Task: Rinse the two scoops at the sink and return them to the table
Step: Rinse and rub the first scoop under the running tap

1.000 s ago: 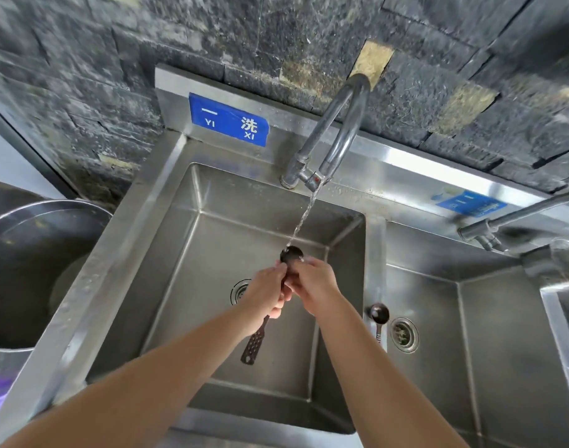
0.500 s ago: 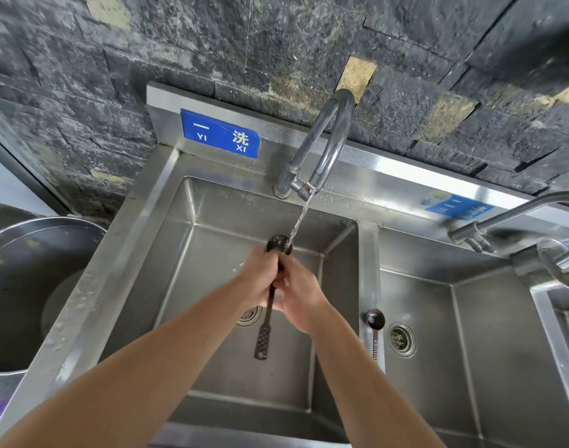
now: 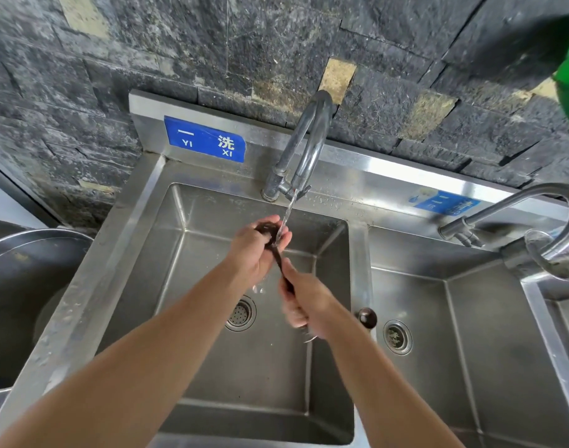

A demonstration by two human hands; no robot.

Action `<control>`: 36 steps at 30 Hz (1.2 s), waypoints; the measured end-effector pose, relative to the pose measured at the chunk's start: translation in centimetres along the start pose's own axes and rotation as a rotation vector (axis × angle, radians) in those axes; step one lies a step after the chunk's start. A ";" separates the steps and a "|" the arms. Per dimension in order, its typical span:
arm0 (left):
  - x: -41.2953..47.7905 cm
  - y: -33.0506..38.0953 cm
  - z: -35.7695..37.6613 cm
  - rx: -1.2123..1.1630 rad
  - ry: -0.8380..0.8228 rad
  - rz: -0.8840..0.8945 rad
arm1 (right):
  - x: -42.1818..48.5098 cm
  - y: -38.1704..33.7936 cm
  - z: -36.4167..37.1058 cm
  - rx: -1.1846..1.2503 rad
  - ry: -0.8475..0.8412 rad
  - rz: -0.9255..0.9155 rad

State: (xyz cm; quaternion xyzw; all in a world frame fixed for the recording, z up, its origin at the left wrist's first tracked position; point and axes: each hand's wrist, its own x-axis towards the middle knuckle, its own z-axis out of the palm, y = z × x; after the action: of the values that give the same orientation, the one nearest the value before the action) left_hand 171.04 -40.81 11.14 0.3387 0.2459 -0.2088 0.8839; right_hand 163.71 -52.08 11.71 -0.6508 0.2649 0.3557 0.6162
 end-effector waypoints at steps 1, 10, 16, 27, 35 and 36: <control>0.3 -0.2 0.2 -0.122 0.002 -0.033 | 0.1 0.7 1.3 0.194 -0.087 0.023; -0.5 1.2 -2.8 1.199 -0.287 0.053 | -0.1 -0.3 -4.1 -0.939 0.452 -0.174; 0.0 -0.5 0.8 -0.148 -0.019 -0.113 | -0.4 0.3 2.7 0.022 0.081 0.038; -1.5 1.4 -1.4 0.910 -0.140 0.024 | -0.3 -1.5 -3.6 -1.157 0.593 -0.364; -1.8 -1.1 -0.3 0.385 0.125 -0.089 | -1.4 1.2 -1.9 -0.779 1.152 -0.955; -1.9 -1.1 -0.5 0.350 0.144 -0.089 | -1.4 1.5 -1.5 -0.735 1.111 -1.014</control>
State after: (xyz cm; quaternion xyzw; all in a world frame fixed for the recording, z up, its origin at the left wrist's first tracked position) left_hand 168.80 -40.89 11.35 0.4900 0.2831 -0.2627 0.7815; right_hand 161.92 -53.81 11.91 -0.9312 0.0723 -0.2735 0.2299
